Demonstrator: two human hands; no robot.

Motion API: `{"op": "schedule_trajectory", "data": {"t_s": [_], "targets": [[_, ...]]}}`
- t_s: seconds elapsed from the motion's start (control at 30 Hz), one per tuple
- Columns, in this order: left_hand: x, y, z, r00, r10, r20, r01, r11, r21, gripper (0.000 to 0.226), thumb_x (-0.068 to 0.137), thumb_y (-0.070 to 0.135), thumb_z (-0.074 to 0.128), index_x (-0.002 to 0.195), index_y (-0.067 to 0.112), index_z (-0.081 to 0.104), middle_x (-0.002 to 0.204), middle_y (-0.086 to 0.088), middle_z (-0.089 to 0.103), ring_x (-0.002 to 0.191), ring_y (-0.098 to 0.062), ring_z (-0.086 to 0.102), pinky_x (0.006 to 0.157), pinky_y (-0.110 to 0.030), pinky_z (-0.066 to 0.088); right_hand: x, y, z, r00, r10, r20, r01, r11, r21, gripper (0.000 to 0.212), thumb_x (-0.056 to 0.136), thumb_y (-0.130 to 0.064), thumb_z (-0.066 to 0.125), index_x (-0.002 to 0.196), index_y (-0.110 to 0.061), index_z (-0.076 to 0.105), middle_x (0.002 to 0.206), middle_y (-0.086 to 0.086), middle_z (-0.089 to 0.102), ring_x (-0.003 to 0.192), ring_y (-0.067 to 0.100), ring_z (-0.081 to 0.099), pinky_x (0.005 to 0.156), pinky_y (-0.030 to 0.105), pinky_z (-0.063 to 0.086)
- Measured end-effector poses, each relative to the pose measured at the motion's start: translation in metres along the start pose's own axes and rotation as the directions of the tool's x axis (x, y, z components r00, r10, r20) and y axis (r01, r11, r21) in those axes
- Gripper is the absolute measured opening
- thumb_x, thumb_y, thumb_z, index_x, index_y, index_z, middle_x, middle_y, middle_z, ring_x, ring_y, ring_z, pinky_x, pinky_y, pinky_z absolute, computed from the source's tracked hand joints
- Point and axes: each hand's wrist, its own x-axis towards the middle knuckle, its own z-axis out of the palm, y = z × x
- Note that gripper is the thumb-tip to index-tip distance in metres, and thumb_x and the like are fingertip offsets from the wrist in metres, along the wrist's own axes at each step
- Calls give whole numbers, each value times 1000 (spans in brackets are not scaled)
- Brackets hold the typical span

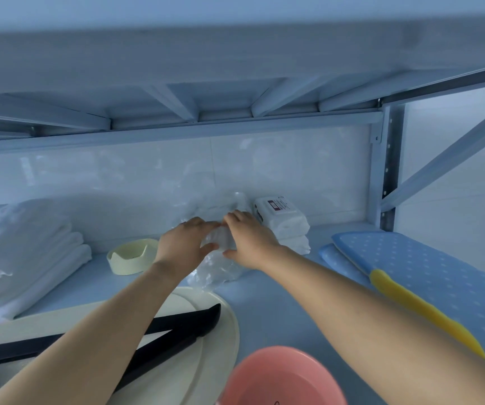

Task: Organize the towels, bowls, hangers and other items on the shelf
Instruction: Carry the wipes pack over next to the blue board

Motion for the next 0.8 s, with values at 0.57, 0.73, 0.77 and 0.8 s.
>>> {"op": "schedule_trajectory", "data": {"t_s": [0.57,0.73,0.77,0.8], "targets": [[-5,-6,13,998,48,-32,-51,993,-102,49,84,35,66,130,40,50,116,11,54,100,-15,53,73,-25,41,-22,22,3,996,-59,-61,54,995,-82,66,80,-26,68,138,-29,35,130,0,35,126,19,28,75,35,48],[-2,-6,16,999,28,-31,-31,995,-98,48,86,34,63,131,41,48,120,12,53,99,-15,56,69,-22,38,-20,22,10,994,-52,-95,43,995,-91,70,78,-21,71,138,-27,34,131,1,33,127,21,26,81,39,52],[-1,-5,17,999,23,-32,-25,996,-91,48,86,34,63,131,41,48,121,12,52,99,-15,56,69,-22,38,-19,23,11,994,-48,-101,39,996,-86,70,78,-20,71,137,-27,35,132,1,33,127,21,27,81,39,52],[0,-4,17,999,21,-34,-24,996,-84,48,86,34,63,131,41,48,121,12,53,99,-15,56,69,-22,39,-18,24,11,994,-43,-105,35,996,-81,69,78,-19,71,137,-26,35,132,1,34,127,21,27,81,39,52]]}}
